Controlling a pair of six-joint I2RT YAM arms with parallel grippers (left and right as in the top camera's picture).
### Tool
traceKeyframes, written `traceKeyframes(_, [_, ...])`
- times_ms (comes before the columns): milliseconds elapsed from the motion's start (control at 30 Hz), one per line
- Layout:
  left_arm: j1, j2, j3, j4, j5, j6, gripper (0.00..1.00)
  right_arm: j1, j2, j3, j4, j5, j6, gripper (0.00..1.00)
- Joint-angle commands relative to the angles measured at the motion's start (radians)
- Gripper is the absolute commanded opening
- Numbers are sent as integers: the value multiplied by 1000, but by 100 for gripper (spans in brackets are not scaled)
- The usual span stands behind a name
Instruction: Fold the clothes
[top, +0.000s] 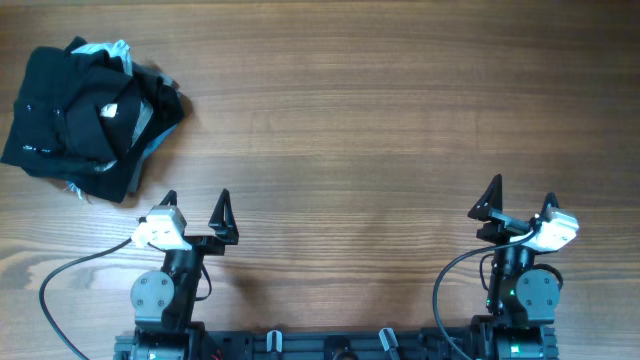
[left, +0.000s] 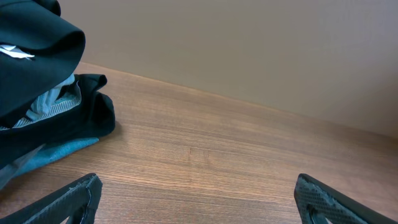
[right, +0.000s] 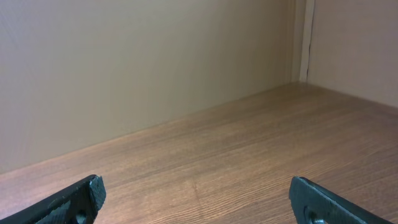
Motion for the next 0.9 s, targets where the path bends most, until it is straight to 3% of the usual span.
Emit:
traceKeyframes(0, [-5,-11,-2,-11,-10,21,100,-5,-11,0,5,17,6,100])
traceKeyframes(333, [-5,-11,-2,-11,-10,21,100,-5,-11,0,5,17,6,100])
traceKeyframes(567, [-5,-11,-2,-11,-10,21,100,-5,-11,0,6,-357,-161,100])
traceKeyframes(667, [-5,-11,-2,-11,-10,21,100,-5,-6,0,-22,-377,-253,100])
traceKeyframes(867, [-5,-11,-2,-11,-10,21,100,1,-5,0,-6,-396,-261,100])
